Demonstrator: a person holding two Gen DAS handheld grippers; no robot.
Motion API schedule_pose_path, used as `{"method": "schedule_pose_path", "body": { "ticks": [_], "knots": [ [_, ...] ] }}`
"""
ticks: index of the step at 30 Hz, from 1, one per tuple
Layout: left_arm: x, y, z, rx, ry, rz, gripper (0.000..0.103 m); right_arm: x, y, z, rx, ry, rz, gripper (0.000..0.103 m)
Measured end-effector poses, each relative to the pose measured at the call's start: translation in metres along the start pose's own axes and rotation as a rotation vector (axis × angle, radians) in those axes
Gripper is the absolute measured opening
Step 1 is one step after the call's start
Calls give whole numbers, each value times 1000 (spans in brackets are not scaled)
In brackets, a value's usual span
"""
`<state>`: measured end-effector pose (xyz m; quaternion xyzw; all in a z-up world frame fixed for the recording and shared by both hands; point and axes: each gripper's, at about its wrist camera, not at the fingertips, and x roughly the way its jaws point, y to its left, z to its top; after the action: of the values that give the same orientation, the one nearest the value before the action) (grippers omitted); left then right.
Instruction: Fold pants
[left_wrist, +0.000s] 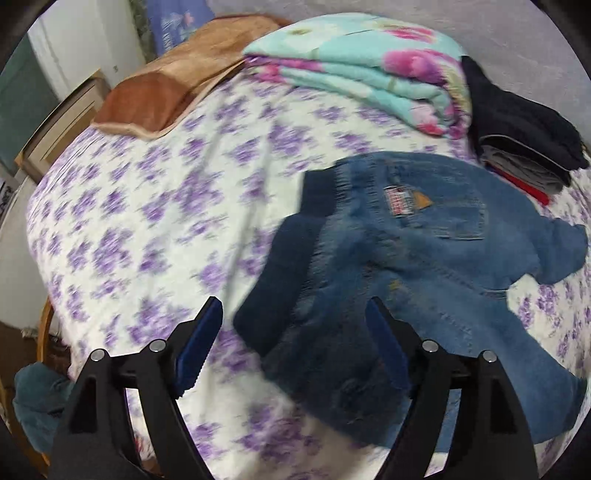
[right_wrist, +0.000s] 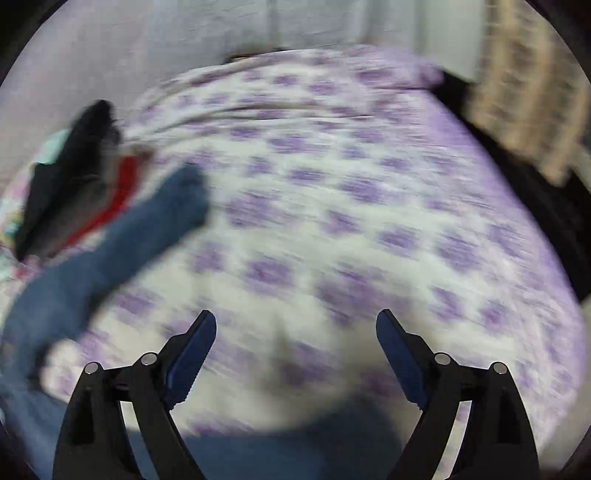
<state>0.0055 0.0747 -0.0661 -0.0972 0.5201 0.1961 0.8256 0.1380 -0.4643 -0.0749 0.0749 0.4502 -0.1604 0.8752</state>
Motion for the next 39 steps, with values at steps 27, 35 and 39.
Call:
{"method": "schedule_pose_path", "body": {
  "ticks": [27, 35, 39],
  "knots": [
    [76, -73, -2, 99, 142, -143, 90, 1, -4, 61, 371, 75, 511, 3],
    [66, -74, 4, 148, 130, -166, 91, 49, -52, 12, 409, 177, 84, 52],
    [51, -67, 10, 180, 68, -157, 91, 50, -29, 31, 291, 104, 150, 75]
  ]
}}
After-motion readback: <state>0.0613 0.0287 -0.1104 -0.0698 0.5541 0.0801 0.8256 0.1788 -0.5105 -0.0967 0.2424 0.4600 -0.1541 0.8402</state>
